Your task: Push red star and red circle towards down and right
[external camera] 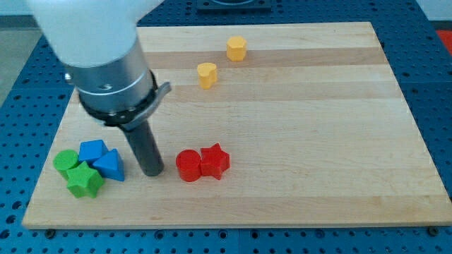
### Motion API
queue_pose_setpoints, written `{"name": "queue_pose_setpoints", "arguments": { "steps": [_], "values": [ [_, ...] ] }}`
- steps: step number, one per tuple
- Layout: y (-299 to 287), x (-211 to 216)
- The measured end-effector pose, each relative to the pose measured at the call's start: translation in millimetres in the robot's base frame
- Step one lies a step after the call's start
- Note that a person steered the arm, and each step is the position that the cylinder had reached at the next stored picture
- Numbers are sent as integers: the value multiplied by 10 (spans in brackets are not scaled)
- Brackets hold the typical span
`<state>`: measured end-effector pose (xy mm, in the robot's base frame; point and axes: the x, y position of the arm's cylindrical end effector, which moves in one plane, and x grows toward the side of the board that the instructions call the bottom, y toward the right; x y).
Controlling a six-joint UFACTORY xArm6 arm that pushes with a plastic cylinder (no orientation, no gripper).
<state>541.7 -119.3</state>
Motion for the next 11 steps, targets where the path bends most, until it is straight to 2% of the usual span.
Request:
{"name": "queue_pose_setpoints", "arguments": {
  "steps": [7, 11],
  "values": [
    [1826, -4],
    [1749, 114]
  ]
}}
